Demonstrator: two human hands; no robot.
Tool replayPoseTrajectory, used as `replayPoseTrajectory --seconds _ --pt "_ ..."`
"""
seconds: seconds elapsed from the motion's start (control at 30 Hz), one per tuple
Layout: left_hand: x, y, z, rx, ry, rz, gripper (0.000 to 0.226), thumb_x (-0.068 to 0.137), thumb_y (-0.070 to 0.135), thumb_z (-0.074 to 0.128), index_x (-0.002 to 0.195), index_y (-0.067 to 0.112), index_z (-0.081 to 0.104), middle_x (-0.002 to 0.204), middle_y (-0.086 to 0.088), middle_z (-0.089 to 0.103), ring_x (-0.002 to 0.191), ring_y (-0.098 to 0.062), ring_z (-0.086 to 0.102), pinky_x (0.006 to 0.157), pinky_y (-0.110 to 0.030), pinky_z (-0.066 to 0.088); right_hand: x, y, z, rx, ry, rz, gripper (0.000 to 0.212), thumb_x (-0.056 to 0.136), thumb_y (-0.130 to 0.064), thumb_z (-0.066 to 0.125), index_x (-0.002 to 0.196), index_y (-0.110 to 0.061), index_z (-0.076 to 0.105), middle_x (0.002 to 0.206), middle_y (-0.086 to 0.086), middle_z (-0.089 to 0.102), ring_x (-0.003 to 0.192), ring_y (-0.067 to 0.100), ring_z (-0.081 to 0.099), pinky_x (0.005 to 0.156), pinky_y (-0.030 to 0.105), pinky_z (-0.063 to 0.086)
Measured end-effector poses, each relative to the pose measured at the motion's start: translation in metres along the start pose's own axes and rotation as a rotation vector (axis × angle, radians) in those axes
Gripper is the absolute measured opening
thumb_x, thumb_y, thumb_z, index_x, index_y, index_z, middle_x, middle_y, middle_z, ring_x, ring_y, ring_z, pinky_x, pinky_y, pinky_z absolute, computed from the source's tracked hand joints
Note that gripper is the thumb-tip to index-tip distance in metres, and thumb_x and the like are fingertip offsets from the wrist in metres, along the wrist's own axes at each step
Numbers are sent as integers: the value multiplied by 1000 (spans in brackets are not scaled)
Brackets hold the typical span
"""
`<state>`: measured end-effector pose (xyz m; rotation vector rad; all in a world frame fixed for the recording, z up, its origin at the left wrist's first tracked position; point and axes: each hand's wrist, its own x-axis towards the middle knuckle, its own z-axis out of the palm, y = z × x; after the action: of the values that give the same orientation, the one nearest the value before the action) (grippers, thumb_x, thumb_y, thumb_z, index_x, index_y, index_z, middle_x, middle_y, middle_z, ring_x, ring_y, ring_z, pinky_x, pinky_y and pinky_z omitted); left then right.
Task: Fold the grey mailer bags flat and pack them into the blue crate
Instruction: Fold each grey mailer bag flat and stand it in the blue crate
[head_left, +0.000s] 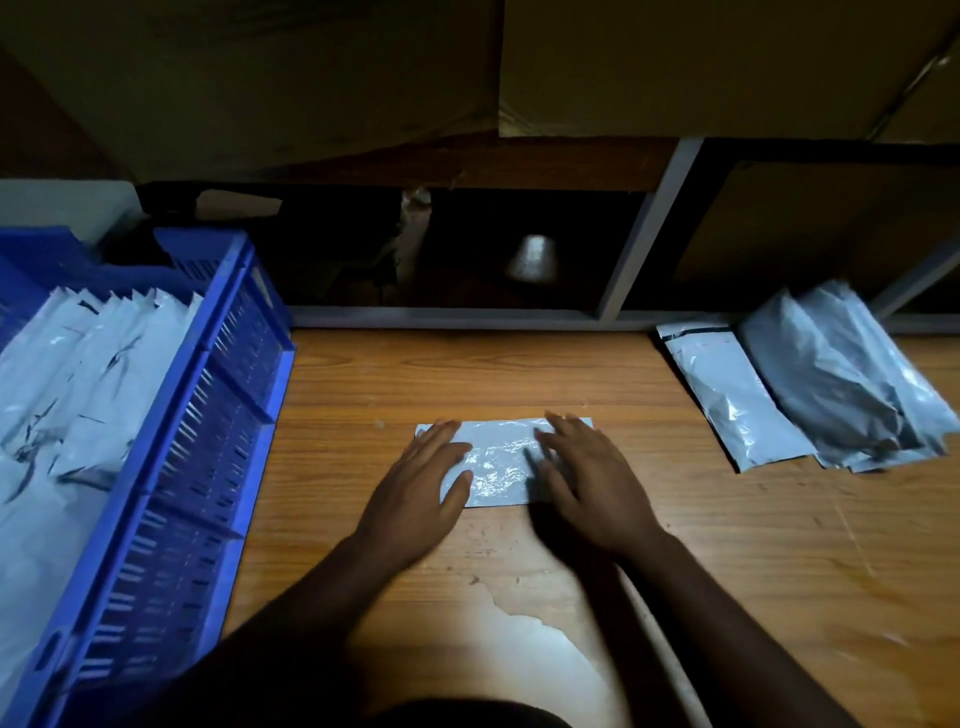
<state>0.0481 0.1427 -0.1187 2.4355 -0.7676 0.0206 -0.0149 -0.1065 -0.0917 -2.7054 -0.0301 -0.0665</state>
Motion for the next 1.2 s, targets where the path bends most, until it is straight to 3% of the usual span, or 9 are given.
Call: replayPoseTrajectory --seconds 0.07,0.17,0.27,0.47,0.8,0.93,1.03,1.2 --pt "20 13 14 49 -61 -37 58 104 45 28 152 17 47 166 4 29 156 -10 17 127 -30 12 20 -19 16 -67 -23 -35 56 104 -43 29 148 -17 52 163 6 39 152 29 32 120 53 32" --pt "34 17 32 288 -160 -53 71 100 40 -2 162 14 20 171 -2 12 158 -16 3 127 -33 -2 38 -25 47 -158 -76 -39 63 108 -49 19 163 -19 27 173 4 9 160 24 0 127 53 9" --pt "32 7 40 394 -168 -46 67 101 34 1 162 11 18 170 -7 15 158 -20 6 129 -38 2 37 -21 64 -184 -124 -15 67 107 -57 5 166 -24 8 173 -3 -9 158 16 -17 128 51 -1" --pt "31 -2 50 411 -94 21 58 106 26 21 159 4 27 168 -12 22 157 -26 14 127 -44 17 40 -19 69 -176 -117 -10 62 109 -53 5 166 -27 4 173 -5 -8 158 16 -13 128 47 -4" --pt "32 -1 48 396 -130 4 58 106 27 19 156 3 34 165 -14 29 155 -26 23 126 -45 23 42 -18 71 -132 -153 -14 61 110 -48 6 166 -25 9 173 -3 -4 159 17 -12 128 46 -6" --pt "37 9 38 335 -126 -38 61 108 36 15 154 5 42 163 -11 35 153 -24 30 126 -41 18 50 -21 50 85 -152 61 56 111 -42 15 164 -23 19 172 -4 14 159 15 2 129 46 -1" --pt "45 18 36 354 -122 -39 64 108 43 10 160 10 27 168 -5 19 157 -19 13 129 -38 7 51 -10 44 -89 -47 3 59 108 -43 18 162 -20 31 169 1 27 158 23 15 128 47 2" --pt "51 11 49 398 -167 -31 73 105 47 -9 162 10 19 170 -6 15 158 -20 8 126 -38 3 41 8 62 -196 -91 28 59 111 -47 15 165 -26 14 173 -2 1 160 18 -4 128 48 -1"
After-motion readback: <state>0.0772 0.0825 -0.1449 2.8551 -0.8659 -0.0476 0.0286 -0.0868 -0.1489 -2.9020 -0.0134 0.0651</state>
